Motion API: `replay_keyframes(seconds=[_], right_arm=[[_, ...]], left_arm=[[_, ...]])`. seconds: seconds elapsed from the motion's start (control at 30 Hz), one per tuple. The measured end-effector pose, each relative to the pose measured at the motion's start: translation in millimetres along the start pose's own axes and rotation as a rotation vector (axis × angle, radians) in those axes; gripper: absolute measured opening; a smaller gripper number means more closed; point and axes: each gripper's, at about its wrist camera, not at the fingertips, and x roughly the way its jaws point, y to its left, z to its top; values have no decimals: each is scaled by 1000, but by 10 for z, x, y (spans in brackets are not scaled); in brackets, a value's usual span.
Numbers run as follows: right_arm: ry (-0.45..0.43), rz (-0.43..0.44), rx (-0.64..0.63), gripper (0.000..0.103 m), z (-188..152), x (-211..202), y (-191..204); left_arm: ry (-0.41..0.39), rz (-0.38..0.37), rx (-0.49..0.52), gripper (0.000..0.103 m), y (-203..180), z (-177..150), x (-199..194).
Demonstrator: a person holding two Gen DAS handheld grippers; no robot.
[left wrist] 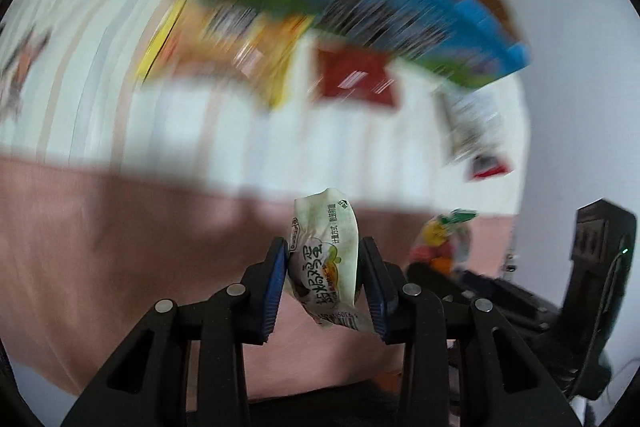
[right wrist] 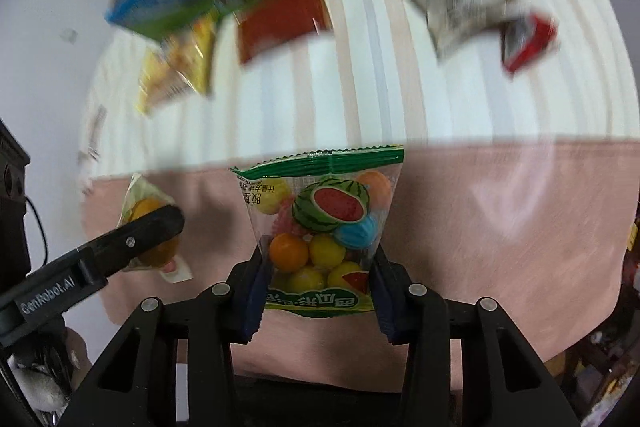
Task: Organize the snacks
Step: 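Carry both packets over the box and open both tools, then grasp a clear green-printed packet with the left tool while the right tool grasps a white barcode packet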
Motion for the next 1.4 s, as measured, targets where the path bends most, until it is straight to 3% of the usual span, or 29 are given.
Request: replay_keyframes(seconds=[0.17, 0.33, 0.5, 0.67, 0.83, 0.9, 0.93, 0.97, 1.03, 1.07, 1.23, 1.4], right_arm=[[-126, 40, -21, 47, 638, -632, 124], [-231, 1, -51, 47, 1405, -1017, 208], [-229, -41, -31, 47, 2081, -970, 112], [-166, -101, -32, 47, 2495, -647, -11], [-70, -104, -7, 49, 2648, -305, -196], [-46, -104, 0, 69, 2655, -234, -241], [-53, -92, -5, 84, 2647, -241, -245], [-60, -85, -6, 89, 2637, -262, -243], [-66, -70, -7, 93, 2615, -301, -224], [-76, -70, -10, 94, 2600, -345, -213], [-130, -37, -2, 94, 2381, -621, -202], [-196, -35, 30, 94, 1872, -793, -295]], left_arm=[[-92, -68, 70, 33, -491, 732, -374], [-153, -56, 125, 33, -1017, 1473, -372], [-123, -16, 134, 33, -1291, 2112, -98], [-36, 43, 147, 33, -1299, 2435, 359], [75, 54, 137, 33, -1184, 2532, 772], [98, 62, 121, 34, -1140, 2512, 855], [92, 57, 117, 40, -1121, 2501, 846], [81, 58, 111, 47, -1100, 2490, 824], [67, 64, 97, 89, -1062, 2478, 762], [54, 59, 94, 92, -1046, 2468, 706], [-39, 86, 116, 92, -1006, 2327, 330], [-154, 118, 122, 92, -836, 1801, -15]])
